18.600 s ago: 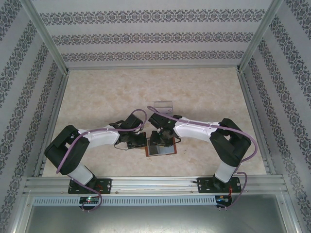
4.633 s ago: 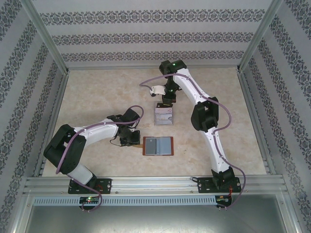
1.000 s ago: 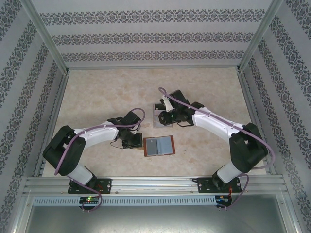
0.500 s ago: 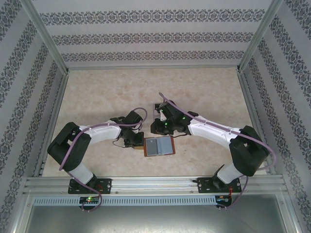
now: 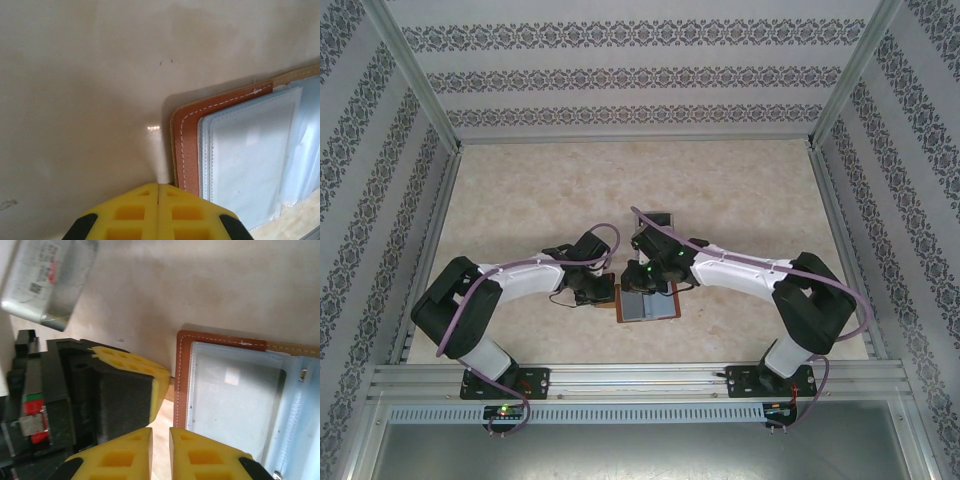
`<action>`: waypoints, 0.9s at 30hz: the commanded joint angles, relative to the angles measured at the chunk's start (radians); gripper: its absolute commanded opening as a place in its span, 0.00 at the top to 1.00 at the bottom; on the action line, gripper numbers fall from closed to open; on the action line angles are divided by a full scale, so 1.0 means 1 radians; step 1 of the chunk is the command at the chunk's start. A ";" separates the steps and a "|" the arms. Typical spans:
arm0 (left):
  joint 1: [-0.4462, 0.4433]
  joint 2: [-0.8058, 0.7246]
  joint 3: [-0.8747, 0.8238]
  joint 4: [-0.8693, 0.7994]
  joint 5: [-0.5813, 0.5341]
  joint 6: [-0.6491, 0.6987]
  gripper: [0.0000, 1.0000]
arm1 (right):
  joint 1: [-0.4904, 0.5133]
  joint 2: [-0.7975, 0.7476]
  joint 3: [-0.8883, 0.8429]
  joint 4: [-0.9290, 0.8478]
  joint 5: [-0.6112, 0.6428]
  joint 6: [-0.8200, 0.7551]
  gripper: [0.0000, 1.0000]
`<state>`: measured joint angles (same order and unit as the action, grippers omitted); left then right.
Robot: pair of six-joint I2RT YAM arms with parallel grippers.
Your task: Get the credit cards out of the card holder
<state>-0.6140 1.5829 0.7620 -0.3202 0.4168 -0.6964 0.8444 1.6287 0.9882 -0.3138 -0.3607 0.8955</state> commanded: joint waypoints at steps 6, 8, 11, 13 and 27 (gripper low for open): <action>0.008 0.002 -0.043 0.041 -0.003 -0.022 0.97 | 0.035 0.065 0.002 -0.051 0.027 0.017 0.75; 0.008 0.002 -0.047 0.048 0.004 -0.024 0.97 | 0.043 0.080 0.005 -0.054 0.032 0.019 0.75; 0.008 0.002 -0.048 0.049 0.006 -0.020 0.97 | 0.053 0.097 0.011 -0.059 0.039 0.022 0.73; 0.010 0.000 -0.052 0.054 0.004 -0.023 0.97 | 0.058 0.107 0.016 -0.060 0.042 0.024 0.71; 0.017 0.001 -0.056 0.061 0.022 -0.007 0.97 | 0.084 0.163 0.088 -0.203 0.152 -0.005 0.65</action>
<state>-0.6067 1.5757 0.7300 -0.2531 0.4484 -0.7109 0.9169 1.7710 1.0489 -0.4397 -0.2687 0.9104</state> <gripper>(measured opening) 0.056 0.352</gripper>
